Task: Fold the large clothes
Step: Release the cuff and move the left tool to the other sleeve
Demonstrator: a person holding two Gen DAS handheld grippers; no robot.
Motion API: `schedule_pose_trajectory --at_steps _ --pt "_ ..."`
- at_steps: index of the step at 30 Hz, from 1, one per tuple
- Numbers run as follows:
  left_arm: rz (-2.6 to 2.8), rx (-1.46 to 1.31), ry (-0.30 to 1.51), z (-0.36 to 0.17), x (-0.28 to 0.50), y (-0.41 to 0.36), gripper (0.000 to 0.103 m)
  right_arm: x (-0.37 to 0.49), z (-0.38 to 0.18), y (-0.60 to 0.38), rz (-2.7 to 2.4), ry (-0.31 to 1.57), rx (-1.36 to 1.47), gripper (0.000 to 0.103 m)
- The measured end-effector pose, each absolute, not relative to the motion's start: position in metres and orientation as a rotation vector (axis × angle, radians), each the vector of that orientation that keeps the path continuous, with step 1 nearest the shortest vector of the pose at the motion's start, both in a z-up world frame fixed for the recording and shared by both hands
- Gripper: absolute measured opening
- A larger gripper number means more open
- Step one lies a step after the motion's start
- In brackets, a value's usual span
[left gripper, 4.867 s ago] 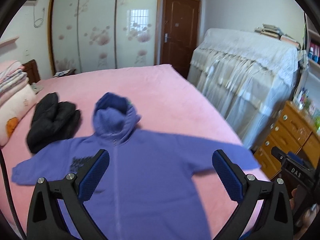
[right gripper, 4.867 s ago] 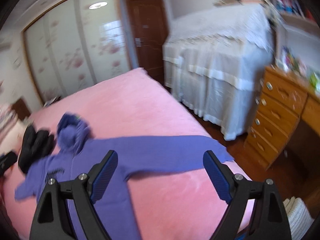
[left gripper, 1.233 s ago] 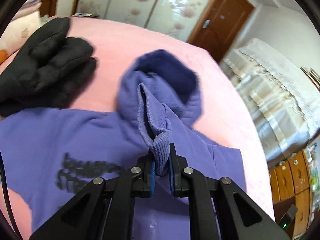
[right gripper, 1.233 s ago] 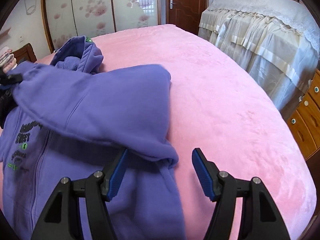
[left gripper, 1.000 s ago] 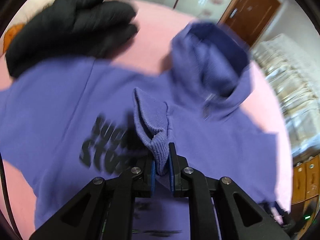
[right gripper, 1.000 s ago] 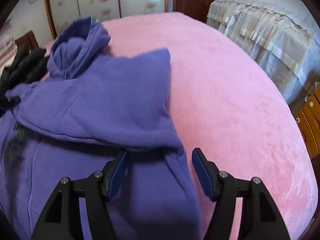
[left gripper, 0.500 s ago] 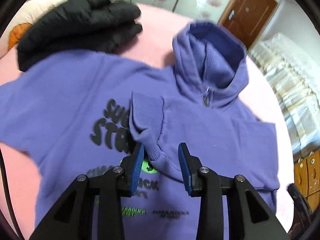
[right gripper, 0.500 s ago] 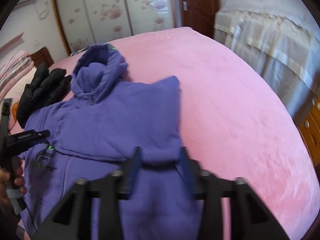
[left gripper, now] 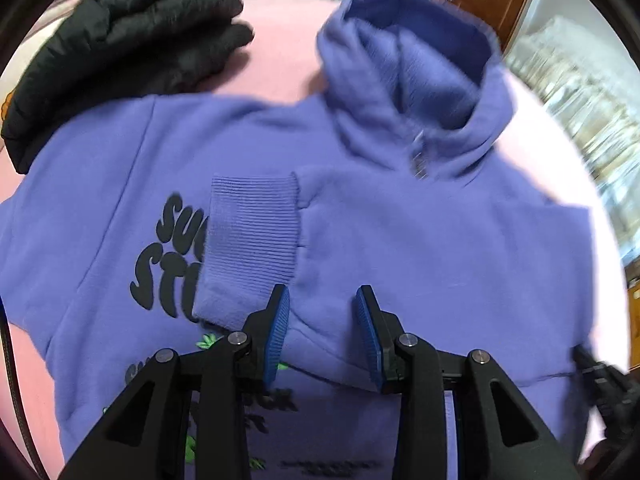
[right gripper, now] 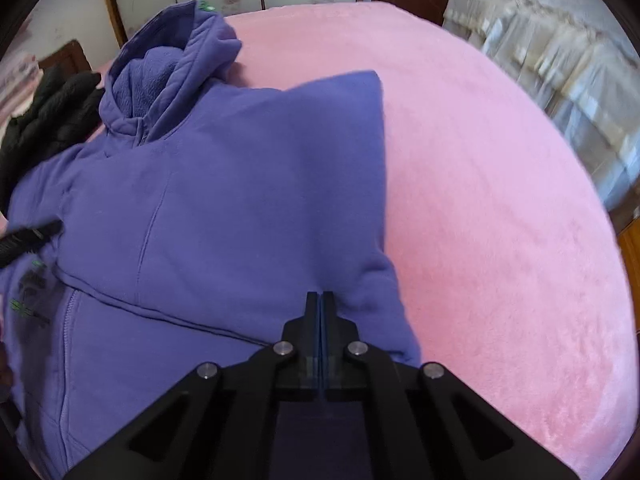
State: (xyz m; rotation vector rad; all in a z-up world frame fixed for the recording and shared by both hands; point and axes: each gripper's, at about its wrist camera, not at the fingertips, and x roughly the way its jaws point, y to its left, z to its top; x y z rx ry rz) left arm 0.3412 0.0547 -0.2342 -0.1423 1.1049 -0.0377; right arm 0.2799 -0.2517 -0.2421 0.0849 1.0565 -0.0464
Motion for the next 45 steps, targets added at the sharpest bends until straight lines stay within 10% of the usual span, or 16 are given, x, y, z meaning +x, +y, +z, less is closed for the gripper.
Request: schedule_pose_trajectory --at_steps 11,26,31,45 --pt "-0.079 -0.174 1.009 -0.196 0.366 0.057 0.042 0.334 -0.181 -0.241 0.008 0.931 0.08 0.0" --pt "0.048 -0.079 0.95 -0.241 0.417 0.062 0.043 0.412 -0.231 -0.264 -0.081 1.024 0.031 0.0" --pt "0.026 -0.079 0.964 -0.238 0.412 0.054 0.072 0.408 -0.226 -0.262 -0.079 1.034 0.058 0.0" --pt "-0.036 -0.067 0.874 -0.152 0.307 0.036 0.091 0.282 -0.155 -0.207 0.075 0.934 0.166 0.002"
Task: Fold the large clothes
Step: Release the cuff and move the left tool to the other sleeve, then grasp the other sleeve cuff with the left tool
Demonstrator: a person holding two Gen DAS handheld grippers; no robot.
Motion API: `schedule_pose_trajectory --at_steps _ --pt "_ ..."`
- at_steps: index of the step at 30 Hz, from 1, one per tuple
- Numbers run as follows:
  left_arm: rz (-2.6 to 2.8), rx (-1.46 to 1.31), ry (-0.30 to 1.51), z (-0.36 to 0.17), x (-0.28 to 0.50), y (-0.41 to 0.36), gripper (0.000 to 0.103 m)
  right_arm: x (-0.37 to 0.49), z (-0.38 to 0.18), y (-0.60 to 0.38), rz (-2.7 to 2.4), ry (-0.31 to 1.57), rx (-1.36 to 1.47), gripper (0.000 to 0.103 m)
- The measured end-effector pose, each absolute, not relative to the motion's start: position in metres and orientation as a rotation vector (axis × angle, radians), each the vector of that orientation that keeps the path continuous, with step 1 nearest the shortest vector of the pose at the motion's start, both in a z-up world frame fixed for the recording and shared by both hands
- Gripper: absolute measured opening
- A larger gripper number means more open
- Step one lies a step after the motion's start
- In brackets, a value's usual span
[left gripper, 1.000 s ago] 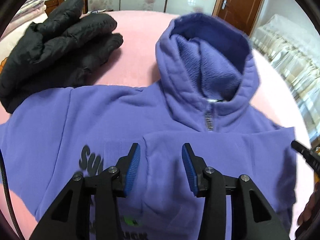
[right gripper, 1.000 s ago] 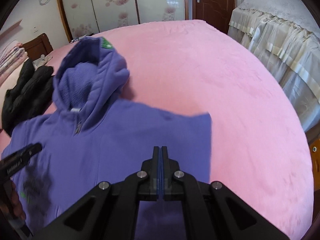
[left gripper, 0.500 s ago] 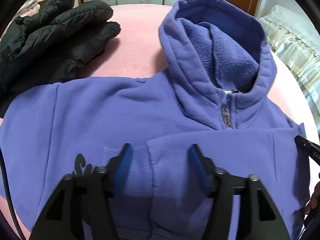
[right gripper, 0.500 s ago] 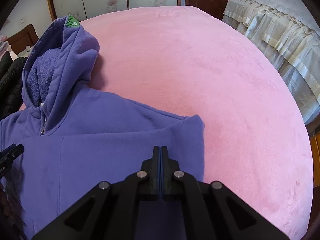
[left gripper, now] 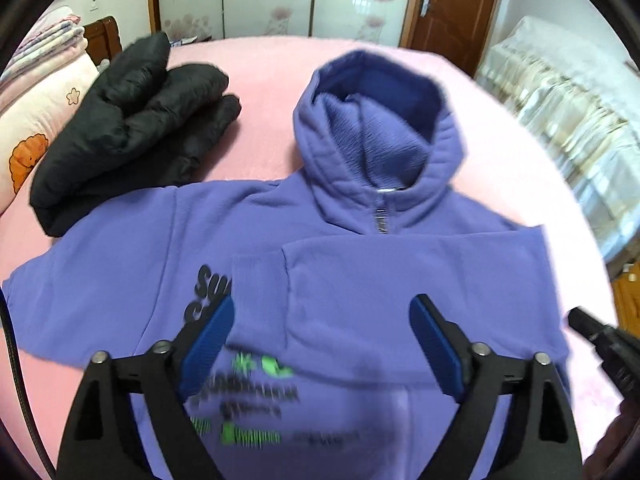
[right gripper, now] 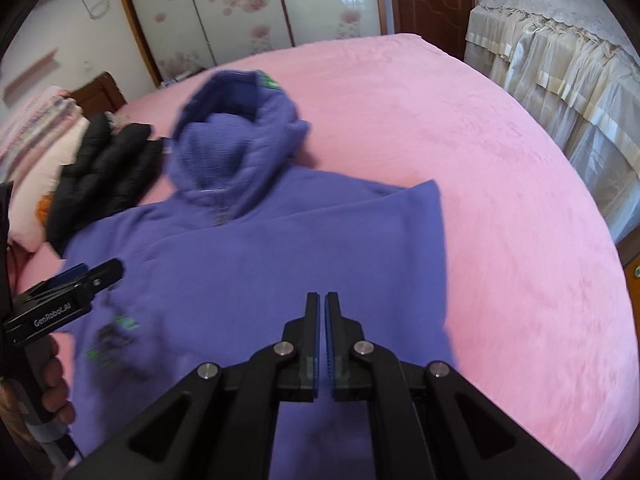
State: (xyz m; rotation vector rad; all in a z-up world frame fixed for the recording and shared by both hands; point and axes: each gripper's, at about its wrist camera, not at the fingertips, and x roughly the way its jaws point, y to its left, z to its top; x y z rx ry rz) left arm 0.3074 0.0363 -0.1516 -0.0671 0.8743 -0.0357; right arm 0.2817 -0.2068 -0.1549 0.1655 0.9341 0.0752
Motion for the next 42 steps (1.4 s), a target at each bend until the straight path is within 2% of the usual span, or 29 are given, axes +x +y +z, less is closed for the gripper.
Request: schedule_pose_trajectory --at_steps 9,12,21,26,32,42 --pt "-0.073 -0.175 0.783 -0.102 0.213 0.067 0.097 0.208 -0.124 -0.148 0.146 0.896 0.188 0.003" --pt "-0.048 -0.221 0.745 -0.095 0.186 0.095 0.101 0.192 -0.114 -0.125 0.167 0.884 0.165 0.003" --pt "0.121 -0.296 0.698 -0.097 0.153 0.218 0.101 0.18 -0.085 -0.031 0.278 0.862 0.082 0.003" --pt "0.217 -0.494 0.694 -0.125 0.154 0.307 0.101 0.191 -0.077 0.026 0.313 0.823 0.03 0.01" --pt "0.325 -0.767 0.684 -0.179 0.157 0.405 0.101 0.216 -0.094 0.093 0.359 0.822 -0.034 0.011" --pt "0.355 -1.094 0.643 -0.263 0.186 0.473 0.098 0.245 -0.142 0.163 0.429 0.9 -0.133 0.011"
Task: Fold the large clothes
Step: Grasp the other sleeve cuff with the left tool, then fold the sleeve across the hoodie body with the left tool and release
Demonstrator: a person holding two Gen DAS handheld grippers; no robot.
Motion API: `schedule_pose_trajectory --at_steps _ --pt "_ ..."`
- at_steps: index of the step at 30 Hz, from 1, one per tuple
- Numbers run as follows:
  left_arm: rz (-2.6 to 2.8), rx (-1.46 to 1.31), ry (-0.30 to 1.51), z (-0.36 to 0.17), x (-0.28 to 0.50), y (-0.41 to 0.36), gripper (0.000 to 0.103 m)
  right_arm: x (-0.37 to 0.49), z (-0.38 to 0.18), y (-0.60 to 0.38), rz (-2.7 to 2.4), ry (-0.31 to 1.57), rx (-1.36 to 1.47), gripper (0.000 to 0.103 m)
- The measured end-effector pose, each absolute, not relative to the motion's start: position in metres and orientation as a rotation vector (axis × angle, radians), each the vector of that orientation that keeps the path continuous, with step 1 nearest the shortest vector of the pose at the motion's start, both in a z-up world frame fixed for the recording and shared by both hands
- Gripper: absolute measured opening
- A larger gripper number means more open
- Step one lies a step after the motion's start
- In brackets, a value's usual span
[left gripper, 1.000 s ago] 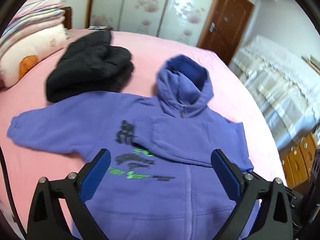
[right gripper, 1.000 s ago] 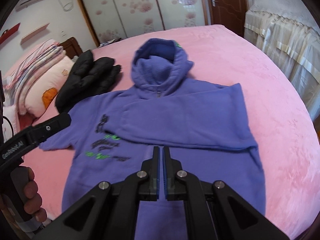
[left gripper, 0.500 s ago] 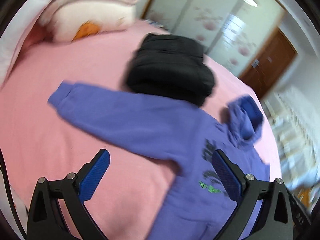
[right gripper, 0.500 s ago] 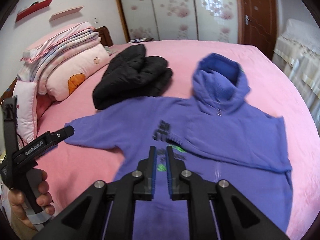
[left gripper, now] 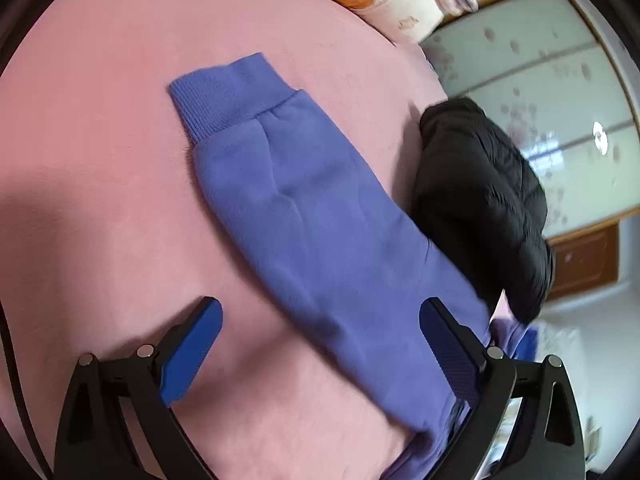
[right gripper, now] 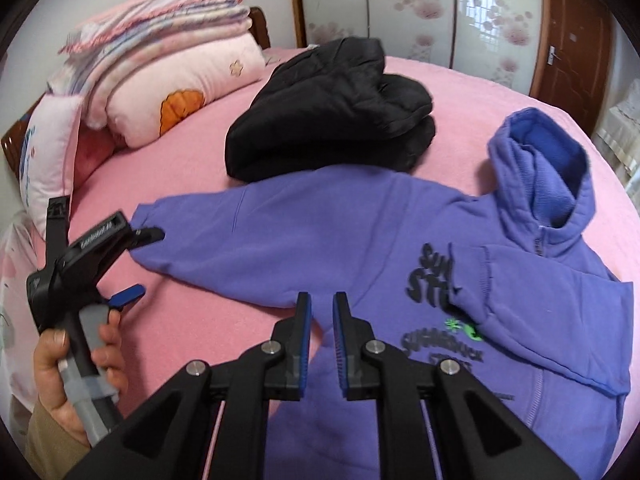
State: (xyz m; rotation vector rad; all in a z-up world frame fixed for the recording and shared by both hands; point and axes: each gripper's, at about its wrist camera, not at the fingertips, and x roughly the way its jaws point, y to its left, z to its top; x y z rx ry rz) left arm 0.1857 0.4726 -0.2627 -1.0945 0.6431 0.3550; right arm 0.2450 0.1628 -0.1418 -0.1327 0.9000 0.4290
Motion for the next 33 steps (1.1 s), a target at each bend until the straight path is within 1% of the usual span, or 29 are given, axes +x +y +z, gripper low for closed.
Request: schedule_pose_trajectory --at_steps 3,5,6,7,8,9,11,13,17,20,24,28,31,33 --pt "0.352 -1.118 0.6 -0.267 0.194 0.476 0.097 0.249 -0.152 0.168 0.434 0.918 -0.136 0.011" --pt "0.356 -1.13 0.576 -0.269 0.202 0.476 0.087 0.252 -0.158 0.169 0.434 0.928 -0.135 0.011" --pt "0.353 -1.132 0.572 -0.271 0.205 0.478 0.07 0.253 -0.161 0.169 0.431 0.935 -0.134 0.011" --pt "0.354 -1.132 0.583 -0.274 0.211 0.478 0.048 0.254 -0.164 0.168 0.43 0.94 -0.129 0.011" --pt "0.36 -1.133 0.6 -0.277 0.215 0.478 0.034 0.255 -0.167 0.167 0.429 0.944 -0.125 0.011" --pt "0.359 -1.139 0.619 -0.28 0.218 0.482 0.01 0.255 -0.169 0.166 0.425 0.95 -0.121 0.011" --pt "0.355 -1.168 0.622 -0.283 0.221 0.483 0.009 0.257 -0.172 0.162 0.42 0.957 -0.116 0.011" --pt "0.36 -1.126 0.598 -0.272 0.216 0.482 0.009 0.258 -0.174 0.156 0.408 0.96 -0.113 0.011" --pt "0.341 -1.006 0.567 -0.233 0.212 0.459 0.008 0.26 -0.174 0.137 0.377 0.955 -0.089 0.011" --pt "0.304 -0.888 0.527 -0.193 0.208 0.426 0.008 0.263 -0.169 0.117 0.33 0.946 -0.054 0.011" --pt "0.223 -0.707 0.478 -0.139 0.206 0.365 0.008 0.263 -0.162 0.076 0.273 0.934 0.043 0.011" --pt "0.124 -0.478 0.447 -0.096 0.211 0.287 0.009 0.26 -0.156 0.027 0.2 0.913 0.127 0.011" --pt "0.032 -0.3 0.458 -0.082 0.222 0.218 0.009 0.256 -0.151 -0.016 0.137 0.895 0.193 0.011" --pt "-0.034 -0.216 0.509 -0.089 0.237 0.175 0.009 0.252 -0.149 -0.044 0.094 0.884 0.229 0.011"
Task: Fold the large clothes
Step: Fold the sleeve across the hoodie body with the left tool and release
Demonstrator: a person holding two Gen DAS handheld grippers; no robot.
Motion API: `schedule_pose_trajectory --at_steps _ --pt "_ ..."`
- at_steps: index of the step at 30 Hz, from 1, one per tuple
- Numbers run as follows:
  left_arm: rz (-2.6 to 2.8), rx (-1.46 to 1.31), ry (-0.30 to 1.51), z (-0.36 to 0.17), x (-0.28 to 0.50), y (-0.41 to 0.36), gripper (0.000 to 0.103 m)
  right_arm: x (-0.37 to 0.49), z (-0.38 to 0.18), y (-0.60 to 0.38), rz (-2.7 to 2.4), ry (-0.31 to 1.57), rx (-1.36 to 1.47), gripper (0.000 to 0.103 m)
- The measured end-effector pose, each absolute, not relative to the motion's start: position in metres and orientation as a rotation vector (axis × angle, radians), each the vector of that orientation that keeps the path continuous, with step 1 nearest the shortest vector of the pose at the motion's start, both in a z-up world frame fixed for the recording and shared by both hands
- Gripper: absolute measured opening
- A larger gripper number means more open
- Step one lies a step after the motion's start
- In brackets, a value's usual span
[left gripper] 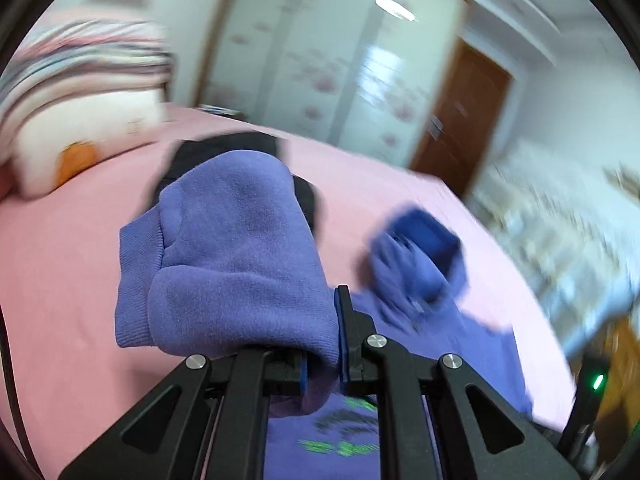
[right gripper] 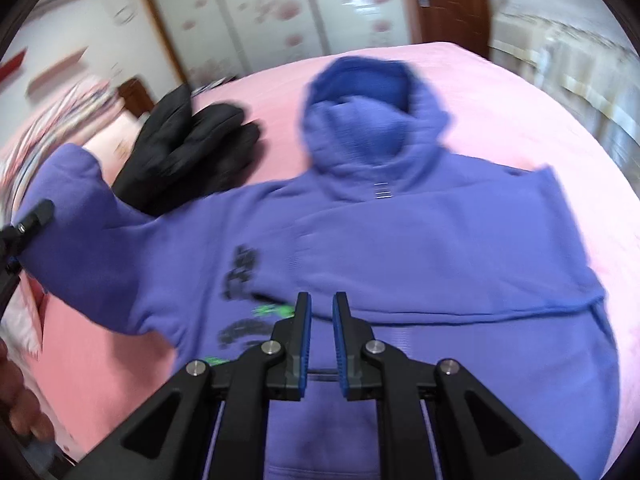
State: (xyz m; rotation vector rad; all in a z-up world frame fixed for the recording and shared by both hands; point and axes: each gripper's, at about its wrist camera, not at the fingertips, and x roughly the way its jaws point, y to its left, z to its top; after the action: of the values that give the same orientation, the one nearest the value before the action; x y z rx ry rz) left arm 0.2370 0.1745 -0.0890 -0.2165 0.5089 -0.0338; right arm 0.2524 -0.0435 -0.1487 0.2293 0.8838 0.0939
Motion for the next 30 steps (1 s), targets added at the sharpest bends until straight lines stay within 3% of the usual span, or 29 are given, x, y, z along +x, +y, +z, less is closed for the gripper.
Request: schedule_pose_trajectory --at_steps 4,6,8,10,15,22,24,26,30 --pt "-0.123 -0.1 0.665 -0.135 0.266 0.098 0.009 0.242 -0.15 -0.096 0.009 0.875 0.286 0.011" --pt "-0.151 -0.05 0.771 -0.167 0.271 0.07 0.014 0.237 -0.154 -0.116 -0.02 0.882 0.307 0.011" --pt "-0.179 -0.035 0.886 -0.2 0.28 0.049 0.027 0.234 -0.16 -0.135 -0.037 0.899 0.335 0.011" --pt "-0.194 -0.046 0.955 -0.222 0.275 0.042 0.049 0.231 -0.166 -0.15 -0.039 0.919 0.366 0.011" --pt "-0.26 -0.135 0.949 -0.22 0.251 0.053 0.074 0.228 -0.172 -0.162 0.001 0.929 0.406 0.011" --pt "-0.177 -0.263 0.891 -0.19 0.209 0.134 0.074 0.23 -0.154 -0.12 0.166 0.874 0.314 0.013" --pt "-0.092 -0.274 0.869 -0.185 0.202 0.158 0.074 0.23 -0.147 -0.097 0.225 0.853 0.258 0.028" --pt "-0.012 -0.287 0.862 -0.183 0.198 0.184 0.074 0.23 -0.139 -0.073 0.28 0.828 0.2 0.035" --pt "0.11 -0.312 0.896 -0.194 0.201 0.216 0.074 0.234 -0.132 -0.021 0.368 0.793 0.058 0.036"
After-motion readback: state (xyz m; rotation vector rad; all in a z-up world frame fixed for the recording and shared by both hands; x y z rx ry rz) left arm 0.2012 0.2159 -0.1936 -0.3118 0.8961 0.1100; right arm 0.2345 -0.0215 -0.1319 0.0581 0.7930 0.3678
